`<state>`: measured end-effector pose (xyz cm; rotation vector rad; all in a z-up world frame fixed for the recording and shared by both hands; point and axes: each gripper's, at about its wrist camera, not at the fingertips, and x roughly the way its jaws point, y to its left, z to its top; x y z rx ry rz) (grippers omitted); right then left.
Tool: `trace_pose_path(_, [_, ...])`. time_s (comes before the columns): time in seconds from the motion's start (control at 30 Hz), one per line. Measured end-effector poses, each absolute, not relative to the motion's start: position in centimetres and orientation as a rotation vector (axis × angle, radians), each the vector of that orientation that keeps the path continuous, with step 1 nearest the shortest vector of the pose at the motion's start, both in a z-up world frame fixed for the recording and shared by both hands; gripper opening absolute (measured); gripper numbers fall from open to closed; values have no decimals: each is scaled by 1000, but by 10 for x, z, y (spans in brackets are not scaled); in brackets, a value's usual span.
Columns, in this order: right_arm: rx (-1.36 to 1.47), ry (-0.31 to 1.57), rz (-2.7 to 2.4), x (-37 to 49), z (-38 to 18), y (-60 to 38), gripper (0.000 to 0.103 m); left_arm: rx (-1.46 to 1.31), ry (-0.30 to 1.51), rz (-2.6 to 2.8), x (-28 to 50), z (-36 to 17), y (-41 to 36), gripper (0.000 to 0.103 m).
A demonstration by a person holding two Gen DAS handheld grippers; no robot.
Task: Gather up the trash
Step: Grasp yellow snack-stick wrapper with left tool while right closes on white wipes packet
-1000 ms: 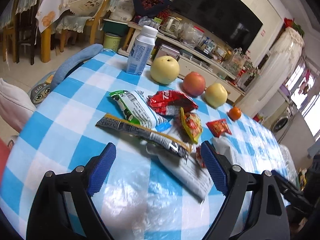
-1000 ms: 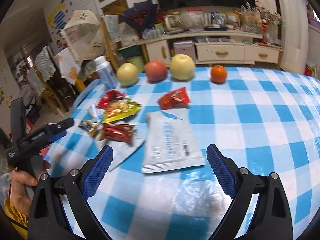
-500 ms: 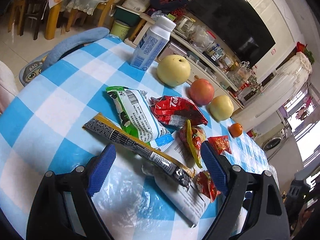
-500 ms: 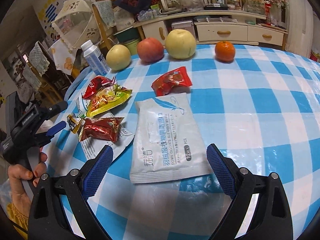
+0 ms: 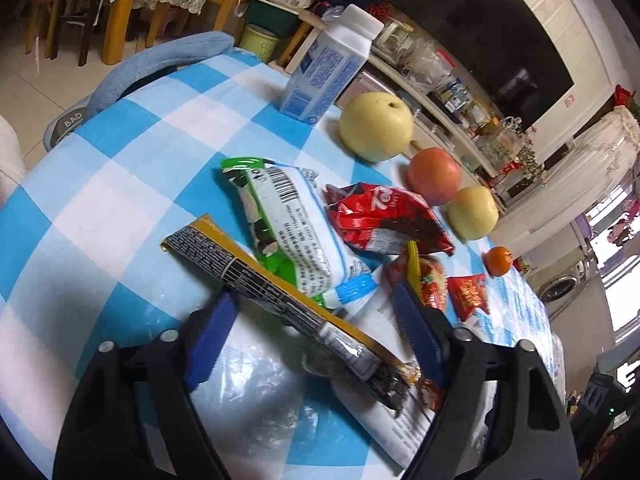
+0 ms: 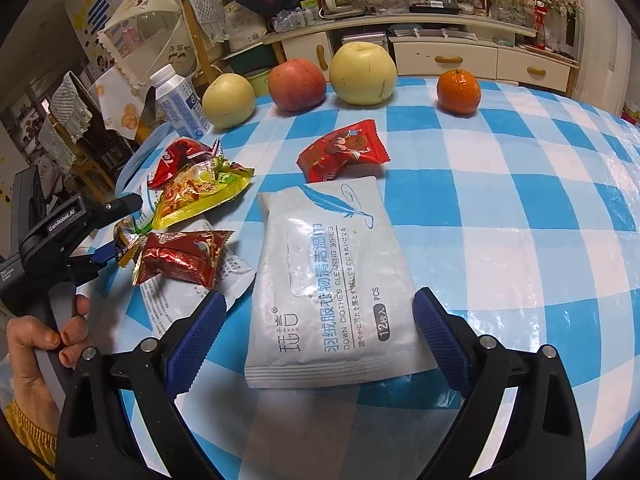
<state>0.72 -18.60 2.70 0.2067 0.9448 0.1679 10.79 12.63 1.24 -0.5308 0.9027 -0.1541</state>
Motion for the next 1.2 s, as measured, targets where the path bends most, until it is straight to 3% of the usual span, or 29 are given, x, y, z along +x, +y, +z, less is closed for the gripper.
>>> trace_pose_path(0.33, [183, 938, 155, 13, 23, -184, 94, -502, 916, -106, 108, 10, 132, 57])
trace_pose_path(0.43, [176, 938, 142, 16, 21, -183, 94, -508, 921, -101, 107, 9, 135, 46])
trace_pose_path(0.5, [178, 953, 141, 19, 17, -184, 94, -516, 937, -110, 106, 7, 136, 32])
trace_pose_path(0.6, [183, 961, 150, 22, 14, -181, 96, -521, 946, -127, 105, 5, 137, 24])
trace_pose_path(0.87, [160, 959, 137, 22, 15, -177, 96, -481, 950, -157, 99, 7, 133, 21])
trace_pose_path(0.97, [129, 958, 122, 23, 15, -176, 88, -456, 942, -164, 95, 10, 130, 19])
trace_pose_path(1.2, [144, 952, 143, 20, 15, -179, 82, -438, 922, -197, 83, 16, 132, 14])
